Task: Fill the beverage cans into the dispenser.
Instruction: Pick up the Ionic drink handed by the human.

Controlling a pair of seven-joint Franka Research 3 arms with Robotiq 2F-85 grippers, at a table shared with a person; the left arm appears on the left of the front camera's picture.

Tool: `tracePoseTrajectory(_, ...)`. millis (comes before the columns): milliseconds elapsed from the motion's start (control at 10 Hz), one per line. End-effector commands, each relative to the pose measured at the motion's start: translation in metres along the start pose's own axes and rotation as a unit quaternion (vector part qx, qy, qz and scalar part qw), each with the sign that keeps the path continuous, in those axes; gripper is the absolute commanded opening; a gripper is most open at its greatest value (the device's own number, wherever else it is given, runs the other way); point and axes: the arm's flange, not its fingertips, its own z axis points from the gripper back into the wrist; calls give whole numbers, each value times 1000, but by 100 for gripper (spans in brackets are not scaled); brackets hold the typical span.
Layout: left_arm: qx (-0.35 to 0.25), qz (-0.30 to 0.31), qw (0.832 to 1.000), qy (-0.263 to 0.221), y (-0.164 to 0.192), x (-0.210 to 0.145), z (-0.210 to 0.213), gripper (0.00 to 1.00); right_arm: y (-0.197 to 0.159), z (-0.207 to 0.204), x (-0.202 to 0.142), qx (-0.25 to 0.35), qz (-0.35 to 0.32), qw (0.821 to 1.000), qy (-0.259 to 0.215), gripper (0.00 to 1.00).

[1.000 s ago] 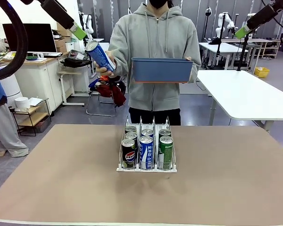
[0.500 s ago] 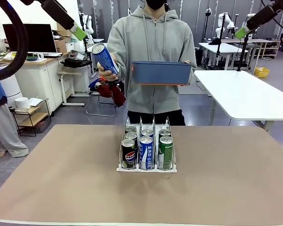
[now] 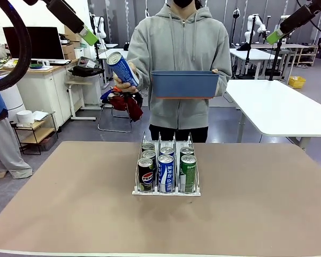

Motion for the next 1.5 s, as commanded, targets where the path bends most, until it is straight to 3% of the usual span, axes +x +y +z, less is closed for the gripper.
tracePoseTrajectory(0,-2,-1,1000,-3,0,-4,-2,100,1,0,0,2,0,1000,1,100)
tracePoseTrajectory(800,0,0,1000,0,0,0,0,100,1,0,0,2,0,1000,1,100)
tracePoseTrajectory(900,25,-1,1000,17,1,3,-5,100,1,0,0,2,0,1000,1,100)
tracePoseTrajectory(1200,44,-8,998,49,45,5,-45,100,1,0,0,2,0,1000,1,100)
tracePoseTrajectory(1400,44,-11,998,45,54,1,-69,100,1,0,0,2,0,1000,1,100)
